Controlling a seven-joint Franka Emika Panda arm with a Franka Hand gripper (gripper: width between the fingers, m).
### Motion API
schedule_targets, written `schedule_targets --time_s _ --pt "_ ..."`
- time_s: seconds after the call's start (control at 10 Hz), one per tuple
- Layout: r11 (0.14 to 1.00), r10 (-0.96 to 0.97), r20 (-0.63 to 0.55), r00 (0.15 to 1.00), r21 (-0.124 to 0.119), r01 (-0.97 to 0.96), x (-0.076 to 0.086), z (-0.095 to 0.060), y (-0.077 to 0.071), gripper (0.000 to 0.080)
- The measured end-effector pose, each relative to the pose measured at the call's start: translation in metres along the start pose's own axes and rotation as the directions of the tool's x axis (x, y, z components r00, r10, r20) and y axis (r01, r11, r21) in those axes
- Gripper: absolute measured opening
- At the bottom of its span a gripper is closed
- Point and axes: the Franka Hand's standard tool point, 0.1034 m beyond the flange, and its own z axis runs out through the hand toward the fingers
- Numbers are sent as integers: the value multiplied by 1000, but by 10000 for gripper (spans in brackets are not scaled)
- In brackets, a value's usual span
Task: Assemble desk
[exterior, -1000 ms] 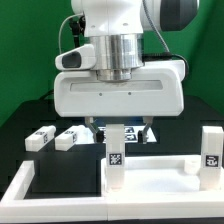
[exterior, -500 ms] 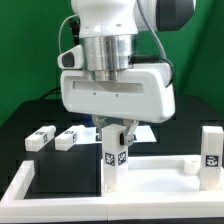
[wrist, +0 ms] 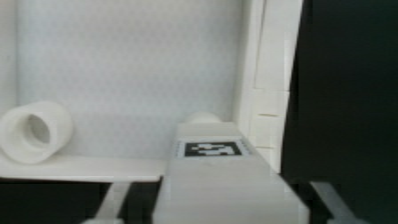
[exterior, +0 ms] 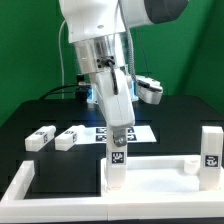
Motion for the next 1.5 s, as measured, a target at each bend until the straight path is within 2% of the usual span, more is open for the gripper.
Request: schedule_targets --time_s 0.2,0.3,0.4,0.5,0.7,0.8,0.9,1.0,1.1,1.2,1.3,1.4,1.5 --pt "999 -53 -1 999 -2 53 1 1 1 294" --pt "942 -335 2 942 -7 335 6 2 2 531" --pt "901 -435 3 901 -9 435 7 4 4 531" --pt "870 -494 3 870 -9 494 7 3 4 626" --pt "803 -596 3 803 -10 596 8 3 4 645" --pt "741 -672 2 741 -13 672 8 3 4 645" --pt "548 -836 3 548 -55 835 11 2 3 649" --pt "411 -911 15 413 -69 909 9 1 1 649" --pt "459 -888 12 461 -63 886 8 2 1 649" --pt "464 -885 11 465 -64 884 8 2 2 534" --pt "477 -878 10 479 -64 876 8 2 1 534" --pt "535 -844 6 536 -64 843 8 2 1 349" --pt "596 -802 5 597 -66 800 8 2 3 349"
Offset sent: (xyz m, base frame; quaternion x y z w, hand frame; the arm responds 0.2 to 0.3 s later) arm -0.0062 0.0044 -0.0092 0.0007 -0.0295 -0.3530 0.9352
